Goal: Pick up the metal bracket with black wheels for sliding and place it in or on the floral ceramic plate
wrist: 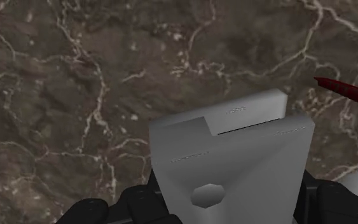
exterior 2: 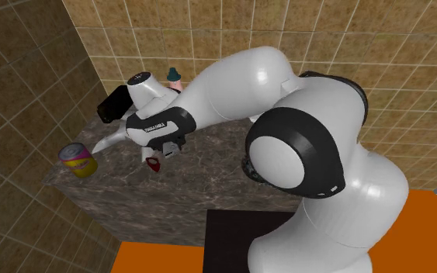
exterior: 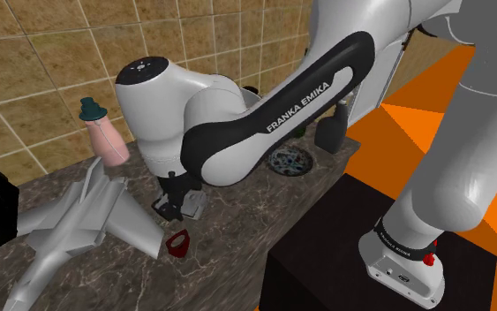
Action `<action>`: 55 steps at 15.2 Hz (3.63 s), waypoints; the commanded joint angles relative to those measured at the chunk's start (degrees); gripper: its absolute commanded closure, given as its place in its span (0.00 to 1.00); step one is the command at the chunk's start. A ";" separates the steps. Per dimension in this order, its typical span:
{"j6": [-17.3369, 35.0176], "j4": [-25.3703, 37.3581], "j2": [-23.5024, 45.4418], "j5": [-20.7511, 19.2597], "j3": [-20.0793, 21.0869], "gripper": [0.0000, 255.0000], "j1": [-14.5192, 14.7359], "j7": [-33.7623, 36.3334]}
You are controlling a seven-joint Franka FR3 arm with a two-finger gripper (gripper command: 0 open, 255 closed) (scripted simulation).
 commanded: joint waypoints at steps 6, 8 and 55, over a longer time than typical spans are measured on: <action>-2.43 -0.38 -4.73 4.33 0.26 1.00 -1.59 -4.02; -0.89 -4.84 -9.57 8.20 -0.53 1.00 -3.33 -8.43; 15.64 -45.07 -37.83 18.10 -30.02 0.00 -10.05 -52.10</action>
